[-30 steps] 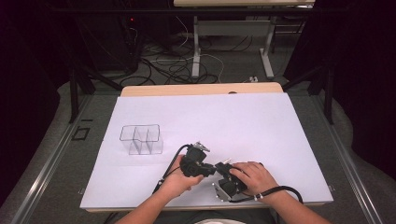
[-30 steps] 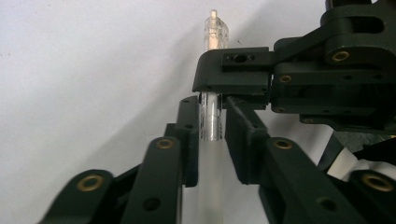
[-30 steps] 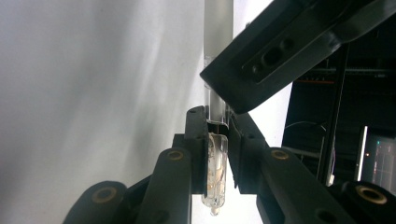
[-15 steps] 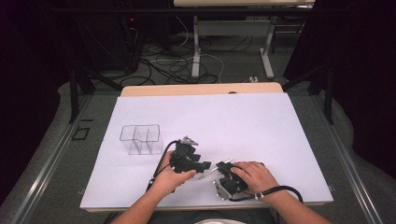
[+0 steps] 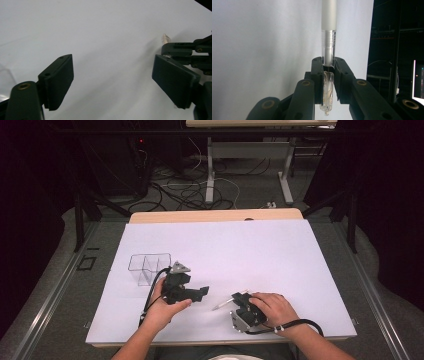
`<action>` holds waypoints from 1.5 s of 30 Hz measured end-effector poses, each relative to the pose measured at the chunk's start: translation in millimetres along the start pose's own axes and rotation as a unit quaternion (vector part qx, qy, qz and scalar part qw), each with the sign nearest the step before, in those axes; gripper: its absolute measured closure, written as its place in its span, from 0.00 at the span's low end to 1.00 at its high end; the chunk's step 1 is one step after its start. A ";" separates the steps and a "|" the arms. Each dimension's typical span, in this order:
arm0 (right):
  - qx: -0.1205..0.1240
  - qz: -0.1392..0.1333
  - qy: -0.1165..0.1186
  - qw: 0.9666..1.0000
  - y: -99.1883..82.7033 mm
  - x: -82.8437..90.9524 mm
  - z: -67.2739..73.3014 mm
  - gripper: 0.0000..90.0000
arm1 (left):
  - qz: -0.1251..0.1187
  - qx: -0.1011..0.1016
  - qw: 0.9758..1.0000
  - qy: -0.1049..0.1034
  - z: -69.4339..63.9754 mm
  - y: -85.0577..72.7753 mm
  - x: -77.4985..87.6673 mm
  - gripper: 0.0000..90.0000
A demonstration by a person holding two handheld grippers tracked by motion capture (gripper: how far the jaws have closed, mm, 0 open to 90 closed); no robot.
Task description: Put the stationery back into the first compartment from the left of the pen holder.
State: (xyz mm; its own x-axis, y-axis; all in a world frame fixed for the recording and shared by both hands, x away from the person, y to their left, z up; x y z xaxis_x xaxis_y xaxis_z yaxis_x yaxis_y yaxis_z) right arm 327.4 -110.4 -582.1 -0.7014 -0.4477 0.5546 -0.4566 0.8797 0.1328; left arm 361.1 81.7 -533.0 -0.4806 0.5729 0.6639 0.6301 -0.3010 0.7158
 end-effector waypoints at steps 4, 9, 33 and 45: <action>-0.012 -0.007 0.005 1.000 0.0 -0.3 -0.5 0.88 | -0.007 0.010 1.000 0.017 11.2 -6.7 12.4 0.15; -0.033 -0.015 0.011 0.999 0.3 -1.2 -0.4 0.88 | -0.018 0.026 0.999 0.034 26.4 -14.7 29.4 0.06; -0.448 -0.234 0.043 0.862 33.2 -15.4 -71.0 0.88 | -0.065 0.085 0.988 0.114 94.5 -46.5 78.9 0.00; -0.525 -0.290 0.083 0.796 57.0 -39.0 -105.2 0.88 | -0.064 0.069 0.987 0.133 106.1 -56.2 84.6 0.00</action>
State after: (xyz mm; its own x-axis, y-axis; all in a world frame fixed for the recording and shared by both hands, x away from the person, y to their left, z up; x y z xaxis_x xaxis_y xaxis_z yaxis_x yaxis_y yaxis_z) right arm 386.3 -26.0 -509.8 -0.4174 -0.8766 0.2394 0.0937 0.2206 0.9709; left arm 349.8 228.0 -540.0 -0.6935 0.3731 0.6164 0.6216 -0.1227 0.7736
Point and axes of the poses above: each handheld gripper's, and its own axes: x roughly backward along the jaws, y roughly out of its top, z roughly to its left, the point moved 6 cm from there along -x, roughly forward along the jaws, and after that the axes turned 2 degrees about x, right-handed, at the moved point
